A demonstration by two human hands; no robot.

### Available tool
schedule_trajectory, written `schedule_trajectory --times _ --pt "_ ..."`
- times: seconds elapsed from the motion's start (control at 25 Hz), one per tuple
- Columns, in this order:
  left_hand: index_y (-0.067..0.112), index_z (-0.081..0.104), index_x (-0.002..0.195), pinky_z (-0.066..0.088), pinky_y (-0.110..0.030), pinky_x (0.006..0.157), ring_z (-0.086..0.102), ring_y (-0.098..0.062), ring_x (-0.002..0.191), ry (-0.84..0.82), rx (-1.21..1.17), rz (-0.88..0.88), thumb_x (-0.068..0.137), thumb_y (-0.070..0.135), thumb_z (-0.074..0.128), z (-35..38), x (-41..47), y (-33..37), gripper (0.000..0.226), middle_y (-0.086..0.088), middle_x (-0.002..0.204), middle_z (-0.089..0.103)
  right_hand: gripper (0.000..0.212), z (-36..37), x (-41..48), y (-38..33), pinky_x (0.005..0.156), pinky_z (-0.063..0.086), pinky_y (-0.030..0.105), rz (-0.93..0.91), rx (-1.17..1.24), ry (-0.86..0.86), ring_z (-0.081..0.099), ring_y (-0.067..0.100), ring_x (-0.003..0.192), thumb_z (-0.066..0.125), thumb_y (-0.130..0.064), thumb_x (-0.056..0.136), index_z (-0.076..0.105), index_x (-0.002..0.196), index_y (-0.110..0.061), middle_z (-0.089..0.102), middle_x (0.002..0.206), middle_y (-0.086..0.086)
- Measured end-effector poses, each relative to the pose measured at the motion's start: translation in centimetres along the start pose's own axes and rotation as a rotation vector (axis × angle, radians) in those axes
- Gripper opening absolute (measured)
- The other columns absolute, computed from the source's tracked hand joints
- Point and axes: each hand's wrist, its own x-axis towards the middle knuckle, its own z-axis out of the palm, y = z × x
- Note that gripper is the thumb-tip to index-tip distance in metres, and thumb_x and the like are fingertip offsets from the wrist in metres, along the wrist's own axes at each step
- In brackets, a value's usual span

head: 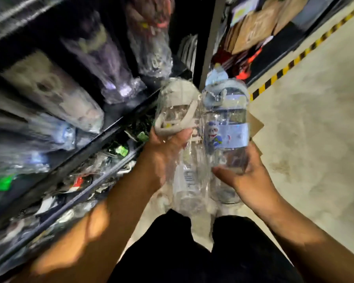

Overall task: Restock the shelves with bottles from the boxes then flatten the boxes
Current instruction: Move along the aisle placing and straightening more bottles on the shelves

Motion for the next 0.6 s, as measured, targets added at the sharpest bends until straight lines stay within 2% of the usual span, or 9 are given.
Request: schedule_trajectory --times 0.12,0.16,0.24,0.28,0.32,0.36,0.44,0.52,0.6 --pt "0.017 0.050 0.140 0.056 -0.048 0.095 0.068 -0.027 0.111 -0.049 -0.012 0.010 0.074 0.010 0.082 -0.5 -7.2 3.6 0.074 -0.010 0.126 0.069 0.073 0.5 -3.7 -3.9 0.070 0.049 0.011 -0.123 -0.021 -0.102 0.065 -0.002 0.085 0.083 -0.012 0.064 0.047 0.127 -0.005 0.067 0.101 -0.006" --pt "0.020 0.055 0.133 0.058 -0.043 0.091 0.071 -0.024 0.105 -0.039 -0.016 0.024 0.073 0.015 0.077 -0.5 -9.3 4.1 0.064 -0.005 0.117 0.073 0.072 0.5 -4.6 -4.8 0.070 0.050 0.014 -0.150 -0.041 -0.132 0.066 0.004 0.087 0.086 -0.015 0.064 0.048 0.125 -0.006 0.067 0.103 -0.001" --pt "0.026 0.058 0.124 0.055 -0.037 0.083 0.070 -0.017 0.094 0.006 -0.010 0.097 0.070 0.019 0.073 -0.5 -13.7 4.3 0.056 0.004 0.103 0.076 0.072 0.1 -6.7 -6.8 0.075 0.054 0.024 -0.215 -0.123 -0.222 0.067 0.012 0.093 0.089 -0.035 0.063 0.051 0.122 -0.016 0.067 0.108 0.000" --pt "0.028 0.056 0.124 0.051 -0.036 0.079 0.067 -0.016 0.090 0.033 -0.014 0.128 0.070 0.018 0.076 -0.3 -15.8 4.0 0.058 0.007 0.099 0.075 0.073 -0.2 -7.6 -7.4 0.076 0.054 0.025 -0.241 -0.157 -0.269 0.067 0.009 0.094 0.088 -0.040 0.063 0.051 0.122 -0.021 0.067 0.111 -0.004" --pt "0.030 0.056 0.122 0.049 -0.036 0.075 0.065 -0.016 0.087 0.072 -0.021 0.158 0.071 0.013 0.082 -0.2 -17.9 3.4 0.059 0.008 0.097 0.075 0.071 -0.5 -8.5 -8.1 0.075 0.053 0.020 -0.247 -0.164 -0.309 0.067 0.004 0.092 0.090 -0.036 0.065 0.051 0.123 -0.023 0.067 0.110 -0.007" --pt "0.030 0.060 0.118 0.052 -0.038 0.075 0.067 -0.018 0.088 0.111 -0.036 0.198 0.072 0.010 0.082 -0.2 -20.0 2.6 0.055 0.006 0.099 0.076 0.067 -0.6 -9.5 -8.7 0.070 0.051 0.013 -0.254 -0.153 -0.354 0.066 -0.003 0.088 0.090 -0.027 0.068 0.050 0.122 -0.022 0.067 0.108 -0.009" --pt "0.030 0.067 0.118 0.054 -0.052 0.094 0.069 -0.028 0.106 0.170 -0.077 0.286 0.076 0.013 0.076 -0.3 -24.0 0.8 0.046 -0.006 0.116 0.073 0.061 -0.2 -11.5 -9.0 0.066 0.047 0.008 -0.275 -0.160 -0.444 0.066 -0.008 0.082 0.087 -0.014 0.070 0.050 0.118 -0.023 0.067 0.103 -0.011" --pt "0.031 0.055 0.136 0.042 -0.063 0.106 0.060 -0.034 0.125 0.203 -0.065 0.363 0.080 0.018 0.076 -0.9 -27.9 -0.9 0.061 -0.010 0.135 0.063 0.058 0.9 -14.0 -8.8 0.069 0.048 0.014 -0.284 -0.177 -0.527 0.066 -0.004 0.082 0.087 -0.013 0.069 0.051 0.113 -0.025 0.068 0.102 -0.010" --pt "0.033 0.045 0.143 0.043 -0.064 0.105 0.060 -0.030 0.125 0.299 -0.074 0.420 0.078 0.018 0.076 -1.9 -32.3 -2.0 0.073 -0.005 0.137 0.063 0.057 2.7 -16.8 -8.3 0.071 0.050 0.016 -0.282 -0.189 -0.612 0.067 -0.002 0.085 0.087 -0.013 0.069 0.051 0.112 -0.026 0.068 0.104 -0.010"
